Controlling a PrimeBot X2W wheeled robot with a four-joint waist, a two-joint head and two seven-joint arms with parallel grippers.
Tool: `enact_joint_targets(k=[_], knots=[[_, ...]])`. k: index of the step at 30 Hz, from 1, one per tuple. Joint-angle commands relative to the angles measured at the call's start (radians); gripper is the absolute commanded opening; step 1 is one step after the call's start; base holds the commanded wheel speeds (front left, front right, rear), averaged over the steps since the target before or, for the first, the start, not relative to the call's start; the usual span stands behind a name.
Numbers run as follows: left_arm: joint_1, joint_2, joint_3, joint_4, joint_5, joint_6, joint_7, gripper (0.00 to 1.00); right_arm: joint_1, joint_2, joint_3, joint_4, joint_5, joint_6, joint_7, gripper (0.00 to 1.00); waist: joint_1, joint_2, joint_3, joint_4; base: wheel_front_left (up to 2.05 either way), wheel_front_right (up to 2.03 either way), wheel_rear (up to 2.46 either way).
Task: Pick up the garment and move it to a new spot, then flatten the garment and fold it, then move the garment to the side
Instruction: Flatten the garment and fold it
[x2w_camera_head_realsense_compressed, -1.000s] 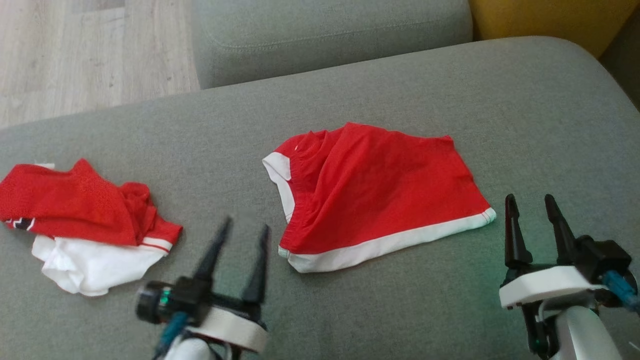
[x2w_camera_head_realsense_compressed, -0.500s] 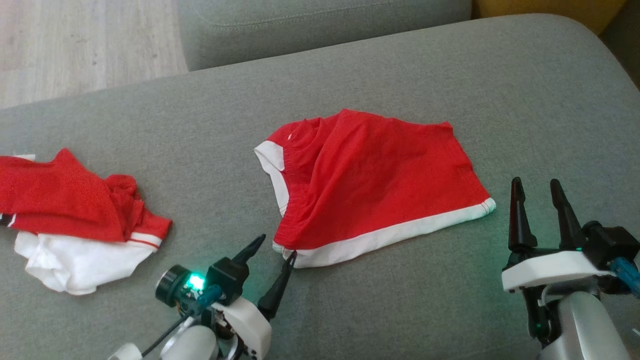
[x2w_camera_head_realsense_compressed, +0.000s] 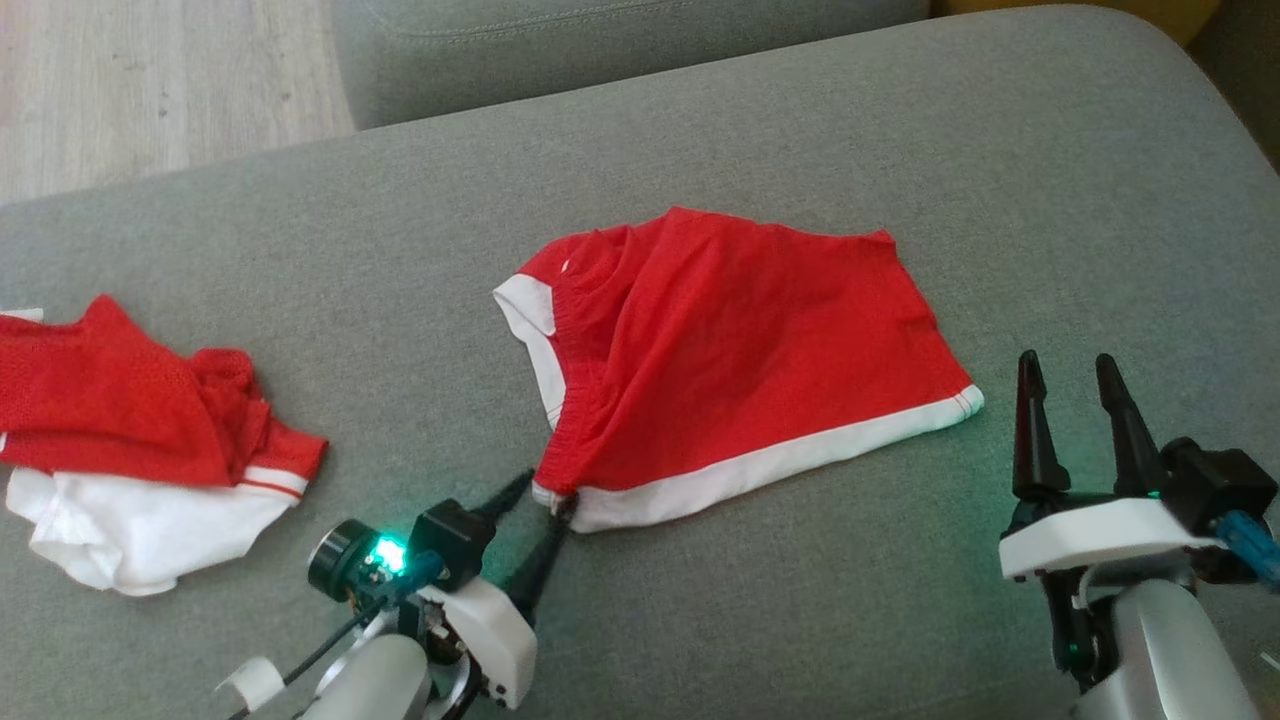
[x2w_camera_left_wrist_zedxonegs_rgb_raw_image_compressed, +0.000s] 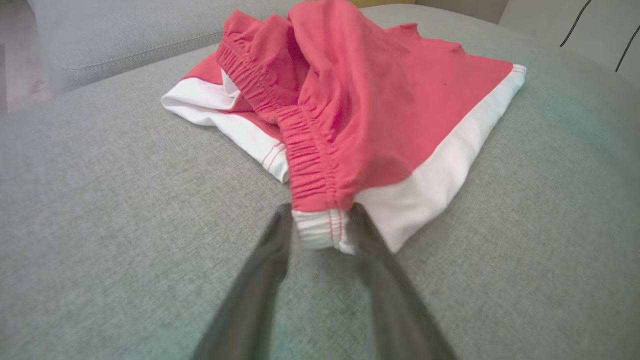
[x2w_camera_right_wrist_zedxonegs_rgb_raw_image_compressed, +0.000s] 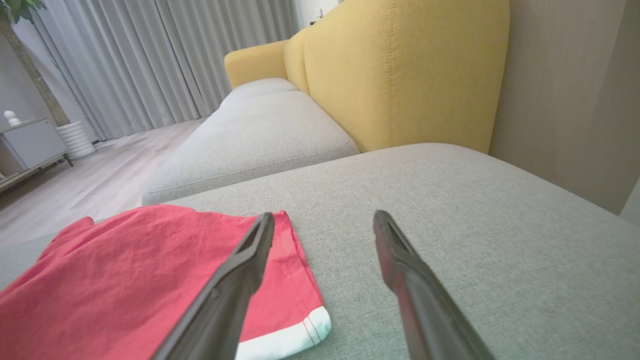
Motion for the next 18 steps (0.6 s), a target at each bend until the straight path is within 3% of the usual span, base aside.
enact_joint_targets(k=[1,7,18], knots=[[-0.047,0.012,0.026,-0.021,-0.006,0.002,-0.002,0.00,-0.036,-0.005,0.028,-0.028,0.001,-0.001,-0.012,1.00,-0.0001,0.0000,0.001,0.000,0.00,0.00,0.00],[-0.058,0.015,0.032,-0.018,-0.004,0.024,-0.042,0.00,-0.039,-0.005,0.064,0.020,-0.069,-0.001,0.013,1.00,-0.0001,0.0000,-0.004,0.011,0.00,0.00,0.00],[-0.065,0.004,0.024,-0.086,0.007,0.059,-0.090,0.00,-0.119,-0.005,-0.004,0.219,-0.077,-0.001,0.142,1.00,-0.0001,0.0000,-0.006,0.052,0.00,0.00,0.00]])
